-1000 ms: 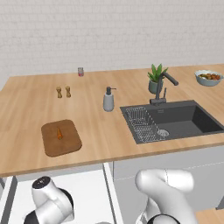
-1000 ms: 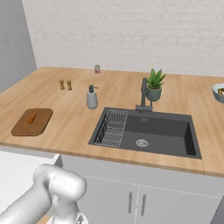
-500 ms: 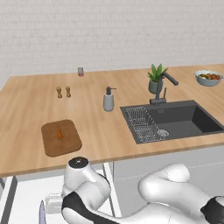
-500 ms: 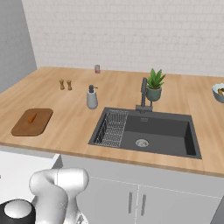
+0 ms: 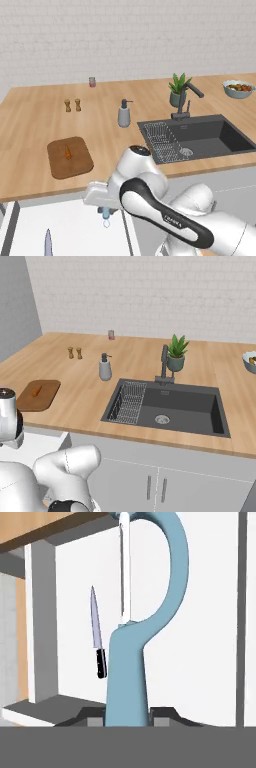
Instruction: Place the appropriate cutting tool for cutting the carrot skin on the cutting board.
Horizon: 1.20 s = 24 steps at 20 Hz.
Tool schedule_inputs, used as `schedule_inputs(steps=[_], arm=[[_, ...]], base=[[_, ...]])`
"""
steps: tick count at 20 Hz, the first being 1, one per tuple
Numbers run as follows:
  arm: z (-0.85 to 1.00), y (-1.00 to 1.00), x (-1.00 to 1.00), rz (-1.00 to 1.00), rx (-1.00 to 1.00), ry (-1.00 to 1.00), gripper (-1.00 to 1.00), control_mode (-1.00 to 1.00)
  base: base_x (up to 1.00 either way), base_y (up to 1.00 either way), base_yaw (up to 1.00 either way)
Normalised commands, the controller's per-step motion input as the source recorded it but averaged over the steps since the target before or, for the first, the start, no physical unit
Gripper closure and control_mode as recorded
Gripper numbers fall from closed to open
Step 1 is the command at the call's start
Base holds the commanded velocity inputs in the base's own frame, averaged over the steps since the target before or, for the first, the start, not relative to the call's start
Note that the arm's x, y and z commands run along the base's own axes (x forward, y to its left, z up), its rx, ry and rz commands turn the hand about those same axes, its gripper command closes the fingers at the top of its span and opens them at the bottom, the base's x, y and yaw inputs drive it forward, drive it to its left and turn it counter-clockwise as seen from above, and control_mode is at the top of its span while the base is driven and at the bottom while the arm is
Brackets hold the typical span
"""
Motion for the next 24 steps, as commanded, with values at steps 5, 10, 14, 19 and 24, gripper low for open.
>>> schedule_inputs(steps=[5, 10, 14, 19, 24], arm=[[0.45, -0.65, 0.9, -0.06, 0.02, 0.18, 1.0, -1.0], [0.16, -0.37, 0.97, -0.1, 0.01, 0.23, 1.0, -1.0], [0.31, -0.03, 1.0, 0.0, 0.0, 0.27, 1.0, -1.0], [0.48, -0.01, 1.0, 0.0, 0.0, 0.24, 1.0, -1.0], [0.12, 0.25, 0.95, 0.0, -0.05, 0.21, 1.0, -1.0]], base=[[0.0, 0.0, 0.0], [0.0, 0.0, 0.0], [0.0, 0.0, 0.0], [0.0, 0.0, 0.0], [0.0, 0.0, 0.0]])
